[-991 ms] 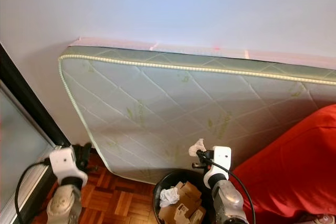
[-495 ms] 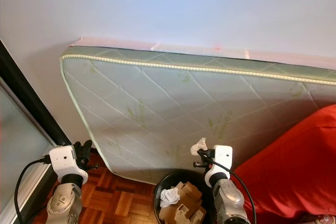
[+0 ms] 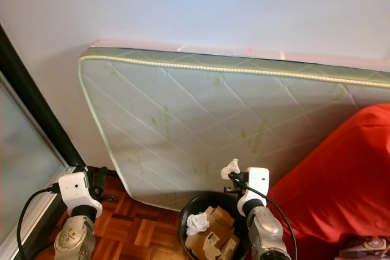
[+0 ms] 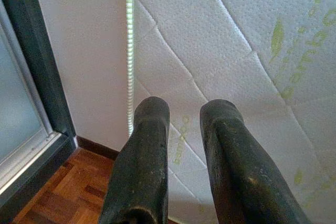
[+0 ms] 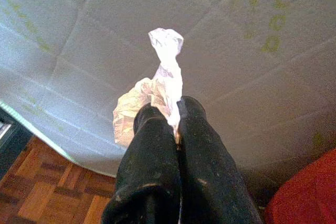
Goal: Clean up the room
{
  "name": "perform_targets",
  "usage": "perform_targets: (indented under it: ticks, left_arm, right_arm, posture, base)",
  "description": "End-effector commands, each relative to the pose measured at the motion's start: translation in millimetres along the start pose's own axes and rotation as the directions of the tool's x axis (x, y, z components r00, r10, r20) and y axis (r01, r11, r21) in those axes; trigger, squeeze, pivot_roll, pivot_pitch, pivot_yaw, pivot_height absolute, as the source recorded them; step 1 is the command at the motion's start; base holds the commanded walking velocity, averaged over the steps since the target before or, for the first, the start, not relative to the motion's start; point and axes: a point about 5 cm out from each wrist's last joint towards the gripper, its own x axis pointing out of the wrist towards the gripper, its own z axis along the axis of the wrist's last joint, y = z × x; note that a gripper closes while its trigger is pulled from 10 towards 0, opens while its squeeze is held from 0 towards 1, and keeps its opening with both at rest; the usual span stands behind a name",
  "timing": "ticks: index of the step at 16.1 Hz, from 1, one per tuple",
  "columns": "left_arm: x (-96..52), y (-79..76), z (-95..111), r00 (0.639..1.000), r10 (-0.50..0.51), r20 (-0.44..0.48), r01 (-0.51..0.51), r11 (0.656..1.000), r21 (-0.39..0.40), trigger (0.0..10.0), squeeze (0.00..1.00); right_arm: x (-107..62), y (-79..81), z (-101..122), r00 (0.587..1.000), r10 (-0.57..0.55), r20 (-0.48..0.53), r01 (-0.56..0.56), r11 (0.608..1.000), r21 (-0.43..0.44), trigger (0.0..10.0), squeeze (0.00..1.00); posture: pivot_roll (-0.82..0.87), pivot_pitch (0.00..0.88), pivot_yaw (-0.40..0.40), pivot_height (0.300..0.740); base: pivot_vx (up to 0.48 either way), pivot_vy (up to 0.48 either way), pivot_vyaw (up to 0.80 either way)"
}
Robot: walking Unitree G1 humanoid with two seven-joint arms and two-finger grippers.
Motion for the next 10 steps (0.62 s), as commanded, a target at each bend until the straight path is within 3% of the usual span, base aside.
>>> perform_targets:
  ticks: [1, 3, 10]
  left_arm:
    - [1.8, 0.3, 3.5, 1.000, -0.003, 0.004, 0.003, 1.000, 0.003, 10.0, 0.00]
    - [2.6, 0.7, 3.9, 1.000, -0.002, 0.002, 0.002, 1.000, 0.003, 10.0, 0.00]
    - [3.1, 0.8, 3.3, 1.000, 0.002, -0.005, -0.002, 1.000, -0.003, 10.0, 0.00]
  right_arm:
    - [0.7, 0.5, -2.2, 0.999, 0.009, -0.034, -0.009, 1.000, 0.000, 10.0, 0.00]
    - [1.3, 1.7, 1.3, 1.000, 0.021, -0.003, -0.021, 1.000, 0.000, 10.0, 0.00]
    - [2.8, 4.1, 0.7, 0.999, 0.047, -0.027, -0.047, 0.999, -0.010, 10.0, 0.00]
  posture:
    - [0.09, 0.000, -0.014, 0.681]
    - [0.09, 0.000, -0.014, 0.657]
    - [0.09, 0.000, -0.020, 0.657]
  base:
    - [0.000, 0.000, 0.00]
    - [0.000, 0.000, 0.00]
    - [0.000, 0.000, 0.00]
